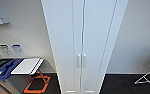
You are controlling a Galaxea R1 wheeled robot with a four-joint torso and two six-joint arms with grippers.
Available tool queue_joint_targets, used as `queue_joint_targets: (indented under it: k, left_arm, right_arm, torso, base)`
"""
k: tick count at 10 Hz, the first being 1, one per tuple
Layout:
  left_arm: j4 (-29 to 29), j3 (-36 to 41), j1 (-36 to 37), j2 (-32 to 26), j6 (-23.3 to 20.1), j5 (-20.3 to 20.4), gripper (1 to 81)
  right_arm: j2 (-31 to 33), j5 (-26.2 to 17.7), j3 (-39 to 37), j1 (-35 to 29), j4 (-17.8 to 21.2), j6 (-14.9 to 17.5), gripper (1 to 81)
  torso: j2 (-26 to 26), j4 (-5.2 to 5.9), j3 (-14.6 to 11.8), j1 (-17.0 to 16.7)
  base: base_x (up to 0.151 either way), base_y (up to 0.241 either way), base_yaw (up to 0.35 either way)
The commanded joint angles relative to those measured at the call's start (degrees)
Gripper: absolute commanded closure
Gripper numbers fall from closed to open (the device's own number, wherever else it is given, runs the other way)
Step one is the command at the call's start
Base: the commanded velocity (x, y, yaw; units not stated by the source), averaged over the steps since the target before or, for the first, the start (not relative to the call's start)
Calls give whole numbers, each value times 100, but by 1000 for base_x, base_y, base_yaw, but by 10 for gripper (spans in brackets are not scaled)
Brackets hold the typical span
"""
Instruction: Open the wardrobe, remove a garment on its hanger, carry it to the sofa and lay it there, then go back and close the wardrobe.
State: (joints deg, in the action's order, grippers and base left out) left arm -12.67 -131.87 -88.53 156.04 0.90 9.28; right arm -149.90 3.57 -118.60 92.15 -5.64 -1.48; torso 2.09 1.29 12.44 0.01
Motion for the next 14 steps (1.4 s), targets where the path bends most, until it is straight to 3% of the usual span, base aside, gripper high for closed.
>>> queue_joint_targets:
  k: [1,11,14]
  left_arm:
    - [-34,82,77,-125,-11,-295,10]
    - [-61,117,68,-116,-11,-295,10]
    - [-61,239,76,-186,-11,-304,10]
  right_arm:
    - [141,-383,110,-51,-68,16,10]
    - [168,-393,145,-86,-68,16,10]
    - [211,-375,250,-104,-60,16,10]
  torso:
    - [0,0,0,0]
    - [-2,0,0,7]
    - [-7,0,2,15]
  base:
    - [122,0,0]
    - [120,0,0]
    - [0,0,0]
